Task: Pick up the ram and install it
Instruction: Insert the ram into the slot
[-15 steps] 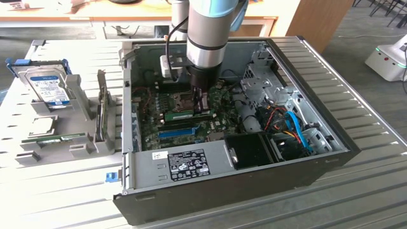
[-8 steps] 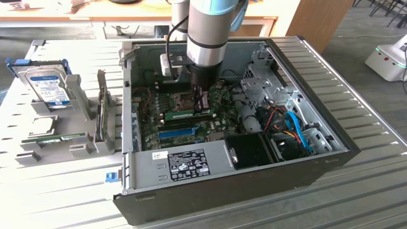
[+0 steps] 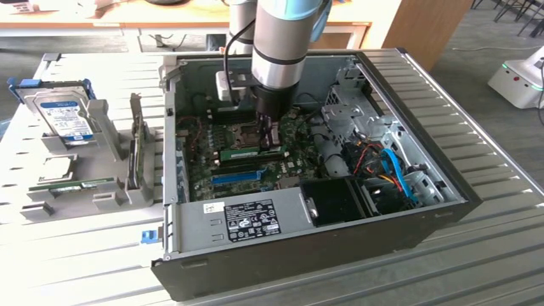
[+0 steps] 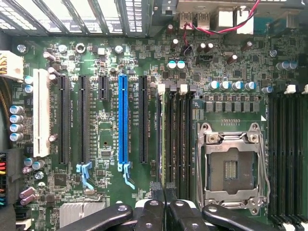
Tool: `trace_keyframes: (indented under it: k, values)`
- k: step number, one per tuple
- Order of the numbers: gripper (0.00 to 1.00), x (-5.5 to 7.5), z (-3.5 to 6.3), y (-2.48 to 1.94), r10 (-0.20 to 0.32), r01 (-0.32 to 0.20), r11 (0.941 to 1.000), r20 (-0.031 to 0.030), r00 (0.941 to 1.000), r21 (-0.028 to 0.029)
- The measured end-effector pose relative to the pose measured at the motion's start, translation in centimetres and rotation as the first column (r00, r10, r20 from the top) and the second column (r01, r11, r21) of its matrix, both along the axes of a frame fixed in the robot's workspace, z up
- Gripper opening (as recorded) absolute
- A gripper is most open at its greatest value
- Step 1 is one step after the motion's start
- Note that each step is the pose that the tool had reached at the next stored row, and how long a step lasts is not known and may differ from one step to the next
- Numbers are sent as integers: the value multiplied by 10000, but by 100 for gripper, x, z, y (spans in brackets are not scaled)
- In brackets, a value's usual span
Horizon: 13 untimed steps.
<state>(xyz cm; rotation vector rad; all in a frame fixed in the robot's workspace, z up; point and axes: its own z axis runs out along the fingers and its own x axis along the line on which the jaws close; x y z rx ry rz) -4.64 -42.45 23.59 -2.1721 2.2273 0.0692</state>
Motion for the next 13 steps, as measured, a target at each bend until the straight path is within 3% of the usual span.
trace_keyframes:
  k: [3, 13]
  values:
    - [12, 12, -1, 0, 2, -2, 10000, -47, 10000, 2]
    - [12, 27, 0, 0, 1, -1, 10000, -112, 9999, 1]
